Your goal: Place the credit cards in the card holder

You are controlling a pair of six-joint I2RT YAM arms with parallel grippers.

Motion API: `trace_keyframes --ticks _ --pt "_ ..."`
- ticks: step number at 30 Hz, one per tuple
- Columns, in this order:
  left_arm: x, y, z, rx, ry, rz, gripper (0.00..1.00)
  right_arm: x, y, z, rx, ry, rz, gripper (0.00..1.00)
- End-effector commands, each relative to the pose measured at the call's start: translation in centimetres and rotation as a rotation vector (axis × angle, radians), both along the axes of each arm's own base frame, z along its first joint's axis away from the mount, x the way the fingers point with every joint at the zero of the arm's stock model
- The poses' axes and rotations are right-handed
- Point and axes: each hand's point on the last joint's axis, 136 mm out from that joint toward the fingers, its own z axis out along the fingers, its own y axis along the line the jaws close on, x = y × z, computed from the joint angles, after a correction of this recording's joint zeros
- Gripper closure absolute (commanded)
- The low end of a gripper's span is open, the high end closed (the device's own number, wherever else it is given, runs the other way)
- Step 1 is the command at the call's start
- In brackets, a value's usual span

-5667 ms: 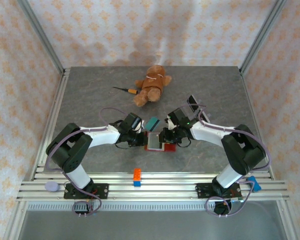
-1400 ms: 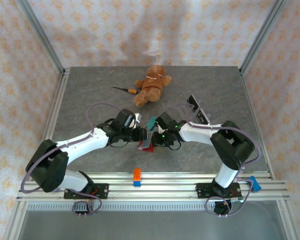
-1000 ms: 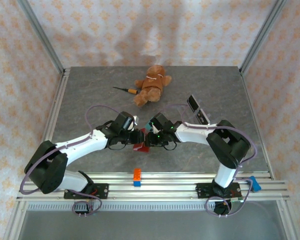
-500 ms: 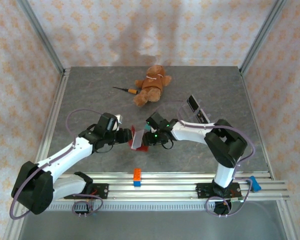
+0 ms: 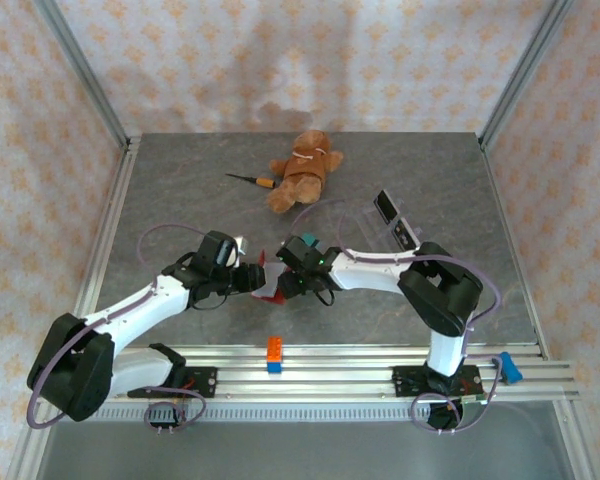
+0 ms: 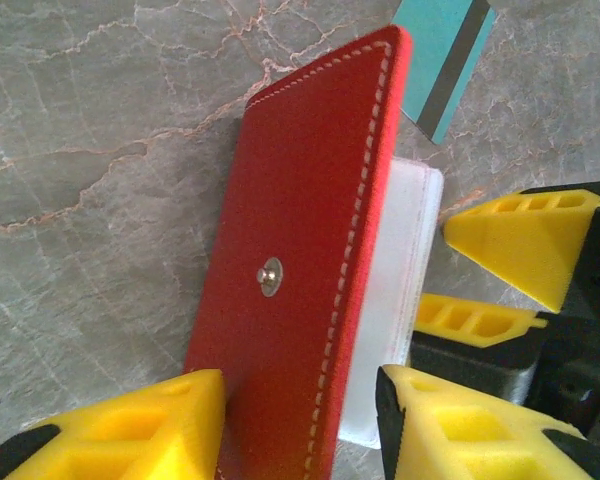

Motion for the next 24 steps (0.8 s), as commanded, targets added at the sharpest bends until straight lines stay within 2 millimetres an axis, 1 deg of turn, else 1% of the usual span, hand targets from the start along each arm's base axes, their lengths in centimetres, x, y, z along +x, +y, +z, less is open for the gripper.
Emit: trace_keyframes --ticks 1,5,8,11,13,15,18,19,22,24 --pt "0.4 0.0 0.1 -0.006 -0.018 -0.010 0.60 0.7 0.2 -0.1 -0.021 -0.109 0.069 0.38" --pt "0.3 0.5 -0.2 0.018 -0.010 0.002 0.67 1.0 0.2 -0.3 -0.027 -0.156 0.098 0.39" --pt "0.3 0.5 -0.2 0.016 -0.008 0.002 0.71 1.6 -0.3 0.0 -0.037 -0.193 0.066 0.41" --pt "0.2 0.6 -0.3 0.021 -0.002 0.003 0.75 2.1 -0.6 0.6 -0.014 -0.229 0.023 0.45" --pt "0.2 0.6 -0.5 0.031 -0.002 -0.005 0.76 2.4 -1.2 0.7 -0.010 -0.253 -0.017 0.50" --pt "0.1 0.7 -0.8 0.044 -0.002 -0.015 0.76 2.3 -1.2 0.4 -0.002 -0.251 -0.024 0.54" --pt "0.1 0.7 -1.2 0.045 0.010 -0.018 0.76 2.0 -0.8 -0.3 0.029 -0.231 -0.015 0.73" --pt "0.1 0.6 -1.1 0.043 0.011 -0.017 0.76 1.8 -0.6 -0.4 0.043 -0.225 -0.010 0.77" --pt "0.2 0.6 -1.1 0.041 0.009 -0.016 0.76 1.3 0.2 -0.5 0.101 -0.207 0.008 0.84" --pt "0.3 0.5 -1.0 0.035 0.005 -0.015 0.75 1.2 0.5 -0.2 0.141 -0.213 0.008 0.84"
